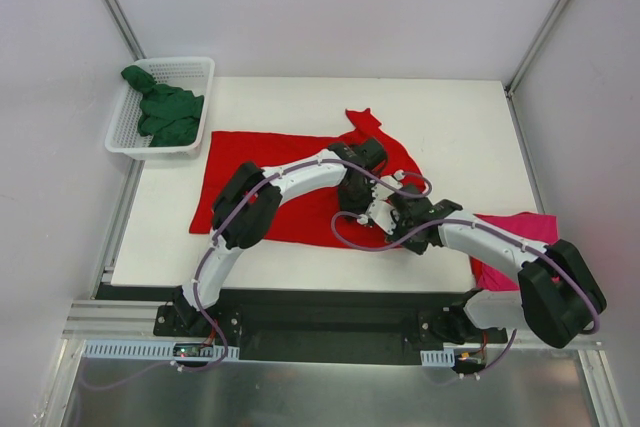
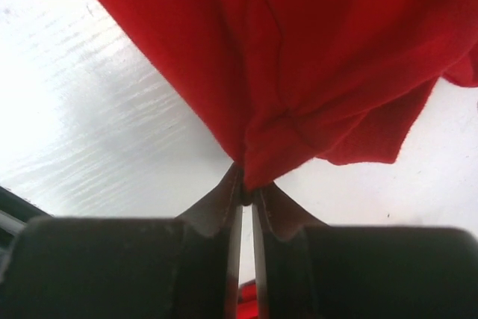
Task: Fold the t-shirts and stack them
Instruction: Fold the flattened tshirt in 1/3 of the way
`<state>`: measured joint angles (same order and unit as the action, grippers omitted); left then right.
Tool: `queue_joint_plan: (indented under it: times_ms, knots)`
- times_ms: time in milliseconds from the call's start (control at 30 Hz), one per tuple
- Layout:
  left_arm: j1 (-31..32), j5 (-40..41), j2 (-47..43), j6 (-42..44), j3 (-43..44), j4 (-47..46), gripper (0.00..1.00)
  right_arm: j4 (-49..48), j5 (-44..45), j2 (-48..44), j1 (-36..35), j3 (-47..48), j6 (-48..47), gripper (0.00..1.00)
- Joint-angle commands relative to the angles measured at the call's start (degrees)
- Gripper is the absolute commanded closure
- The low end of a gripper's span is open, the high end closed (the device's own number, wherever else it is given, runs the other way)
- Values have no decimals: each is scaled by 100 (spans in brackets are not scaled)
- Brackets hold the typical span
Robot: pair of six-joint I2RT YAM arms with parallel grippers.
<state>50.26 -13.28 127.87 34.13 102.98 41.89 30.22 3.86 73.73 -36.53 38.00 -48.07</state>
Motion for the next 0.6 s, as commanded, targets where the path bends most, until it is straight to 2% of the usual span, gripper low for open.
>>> queue_joint_plan:
  times_ms: [0, 67, 567]
  knots:
    - [36, -131, -465, 164, -190, 135, 55, 72, 220, -158, 67, -73, -281, 88]
    - [45, -131, -465, 138, -182, 118, 56, 116, 212, -131, 120, -82, -369, 84]
    - [36, -87, -544, 155, -296, 56, 56, -7, 247, 18, 516, -82, -686, 78]
